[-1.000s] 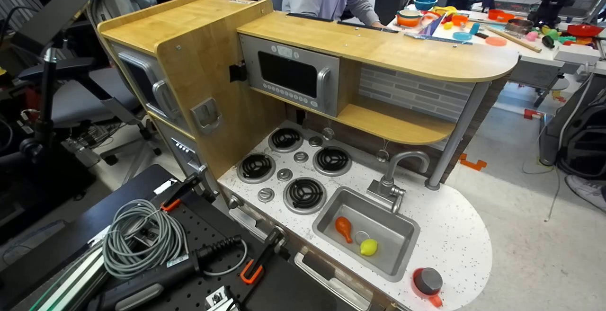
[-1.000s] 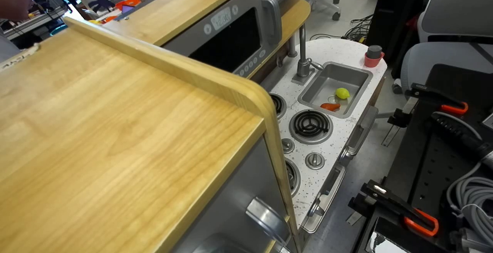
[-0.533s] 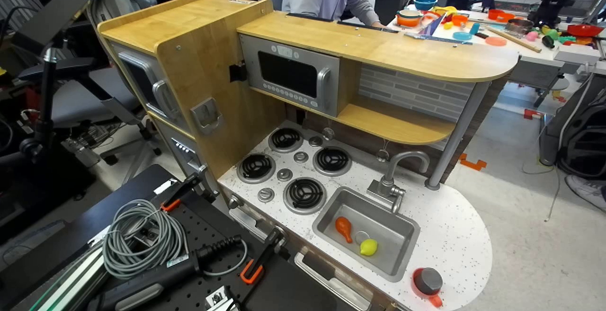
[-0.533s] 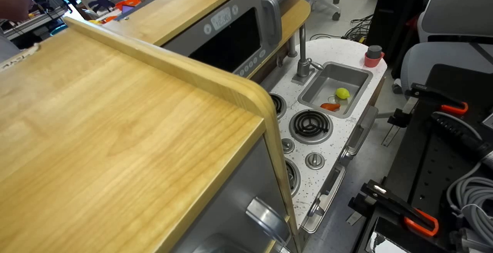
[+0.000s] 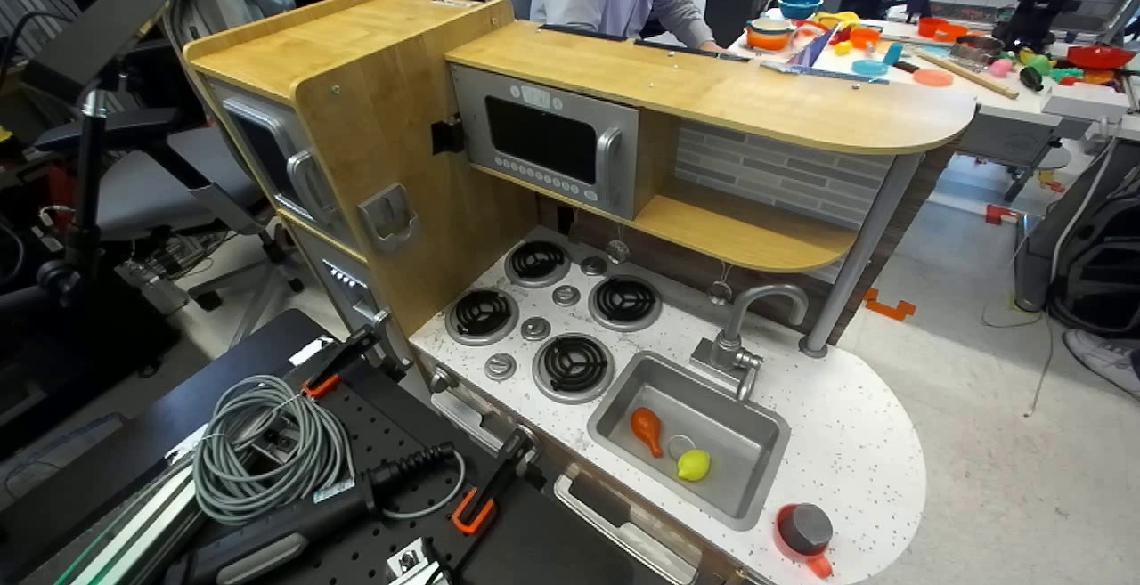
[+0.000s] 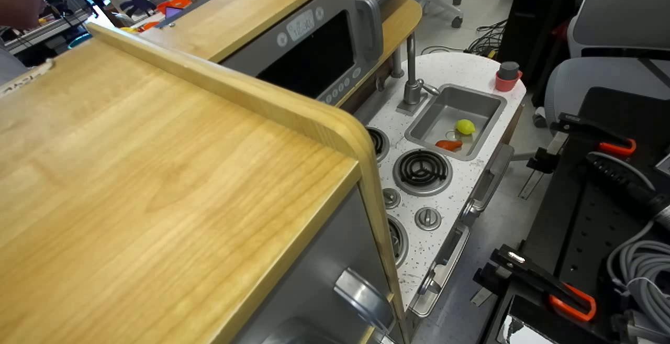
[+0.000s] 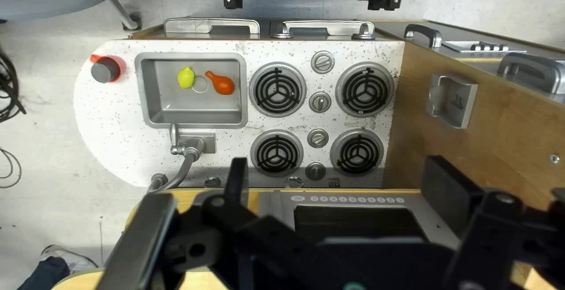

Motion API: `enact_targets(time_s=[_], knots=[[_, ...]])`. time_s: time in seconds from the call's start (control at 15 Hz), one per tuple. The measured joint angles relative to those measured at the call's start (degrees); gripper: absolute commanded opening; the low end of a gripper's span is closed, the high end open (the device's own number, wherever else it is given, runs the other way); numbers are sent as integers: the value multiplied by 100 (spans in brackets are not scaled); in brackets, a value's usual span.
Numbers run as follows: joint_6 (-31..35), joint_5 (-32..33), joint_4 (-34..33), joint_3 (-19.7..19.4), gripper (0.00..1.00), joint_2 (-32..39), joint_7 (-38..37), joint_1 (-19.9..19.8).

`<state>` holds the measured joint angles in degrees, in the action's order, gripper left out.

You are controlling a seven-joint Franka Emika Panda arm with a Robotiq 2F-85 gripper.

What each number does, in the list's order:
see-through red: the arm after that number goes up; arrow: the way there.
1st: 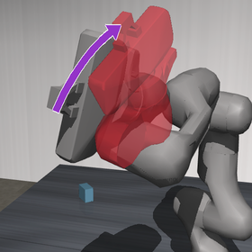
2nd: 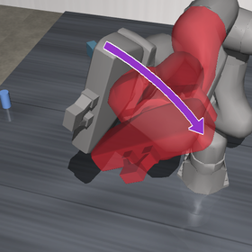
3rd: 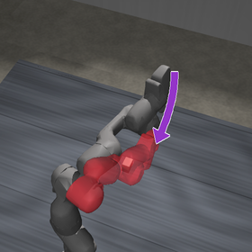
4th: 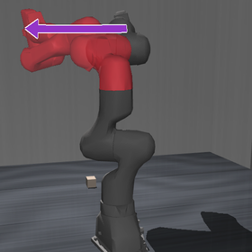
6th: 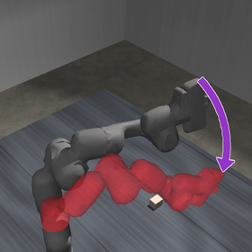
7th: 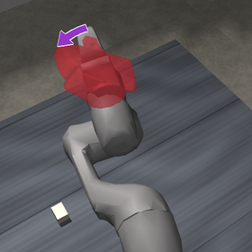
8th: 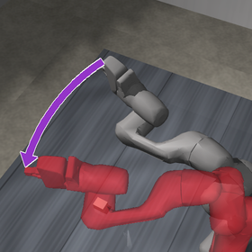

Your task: Remove the lemon from the sink and place it on the right side of the counter

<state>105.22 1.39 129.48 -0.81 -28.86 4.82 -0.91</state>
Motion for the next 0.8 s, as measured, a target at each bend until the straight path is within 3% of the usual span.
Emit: enact_targets(time_s=[0.53,0.8], knots=[[0,198,-1,0,100,2,253,0],[1207,405,415,-498,100,572,538,-194]])
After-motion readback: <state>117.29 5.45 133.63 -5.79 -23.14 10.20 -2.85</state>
